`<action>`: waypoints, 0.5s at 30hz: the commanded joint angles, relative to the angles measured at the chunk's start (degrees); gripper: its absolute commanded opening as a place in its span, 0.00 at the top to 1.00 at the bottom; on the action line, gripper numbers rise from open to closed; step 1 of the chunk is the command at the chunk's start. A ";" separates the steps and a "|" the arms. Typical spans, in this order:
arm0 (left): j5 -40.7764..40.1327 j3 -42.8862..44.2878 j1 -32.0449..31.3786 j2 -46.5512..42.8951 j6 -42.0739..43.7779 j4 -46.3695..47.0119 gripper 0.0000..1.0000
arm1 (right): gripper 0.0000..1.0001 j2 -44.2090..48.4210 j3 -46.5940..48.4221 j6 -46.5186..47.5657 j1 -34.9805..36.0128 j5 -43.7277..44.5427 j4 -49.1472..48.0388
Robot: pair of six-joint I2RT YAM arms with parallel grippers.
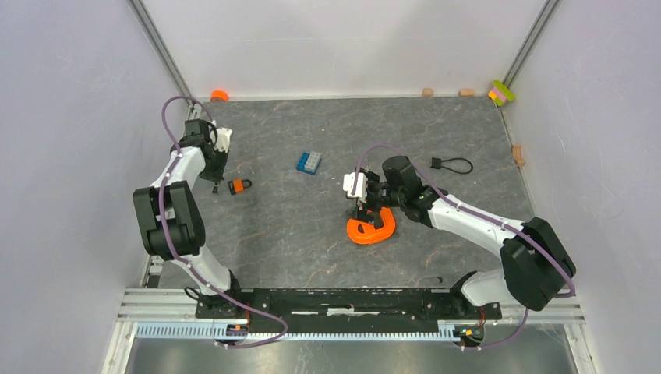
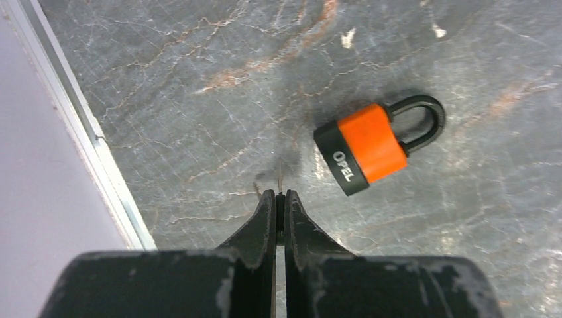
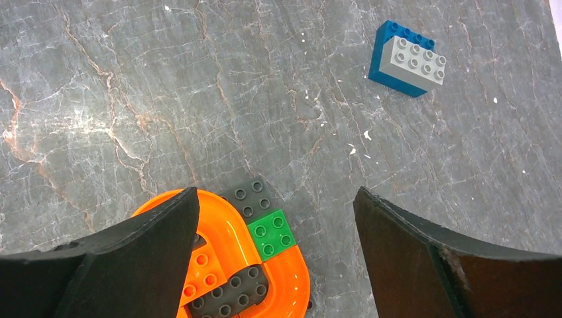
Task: Unlock with the key
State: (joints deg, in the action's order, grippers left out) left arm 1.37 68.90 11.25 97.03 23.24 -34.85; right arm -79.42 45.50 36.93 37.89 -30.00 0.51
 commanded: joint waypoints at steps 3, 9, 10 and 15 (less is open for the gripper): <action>-3.05 3.49 0.38 3.44 3.93 3.21 0.98 | 0.09 1.57 -0.22 0.35 0.15 -1.86 -1.79; -1.63 3.56 0.40 6.90 4.00 3.21 0.98 | 0.09 0.82 0.13 0.52 0.12 -1.74 -1.26; 0.10 3.51 0.29 7.30 4.01 3.21 0.98 | 0.09 0.78 0.12 0.52 0.17 -1.74 -1.15; 3.69 2.77 -0.02 7.72 3.34 3.05 0.98 | 0.09 0.97 0.21 0.59 0.16 -1.98 -0.95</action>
State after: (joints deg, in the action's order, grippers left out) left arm 0.97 71.05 11.29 103.57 25.30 -32.56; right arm -79.31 45.47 36.95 37.89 -30.87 0.54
